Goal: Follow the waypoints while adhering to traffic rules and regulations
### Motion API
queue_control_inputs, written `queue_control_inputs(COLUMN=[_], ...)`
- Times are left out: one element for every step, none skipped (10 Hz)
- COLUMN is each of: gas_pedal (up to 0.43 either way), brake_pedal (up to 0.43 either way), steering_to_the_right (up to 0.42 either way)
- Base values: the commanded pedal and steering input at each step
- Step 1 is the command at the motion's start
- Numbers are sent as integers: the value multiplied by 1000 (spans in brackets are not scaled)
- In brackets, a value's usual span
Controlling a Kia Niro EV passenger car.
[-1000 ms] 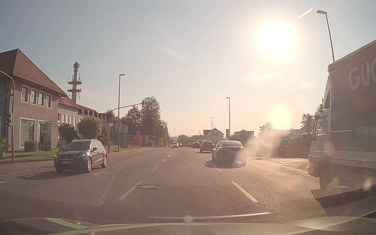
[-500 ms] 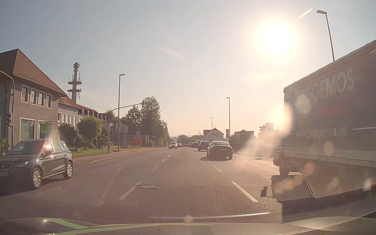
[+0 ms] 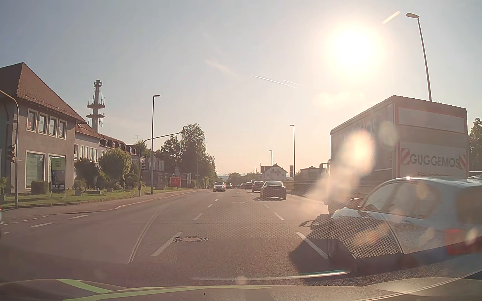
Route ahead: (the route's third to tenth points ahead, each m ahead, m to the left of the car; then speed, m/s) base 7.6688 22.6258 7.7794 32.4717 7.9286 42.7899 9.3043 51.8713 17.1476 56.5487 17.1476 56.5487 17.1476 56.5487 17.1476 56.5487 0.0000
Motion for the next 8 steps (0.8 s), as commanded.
queue_control_inputs(gas_pedal=[0, 0, 0, 0, 0, 0, 0, 0], brake_pedal=[280, 280, 280, 280, 280, 280, 280, 280], steering_to_the_right=[2, 2, 2, 2, 2, 2, 2, 2])
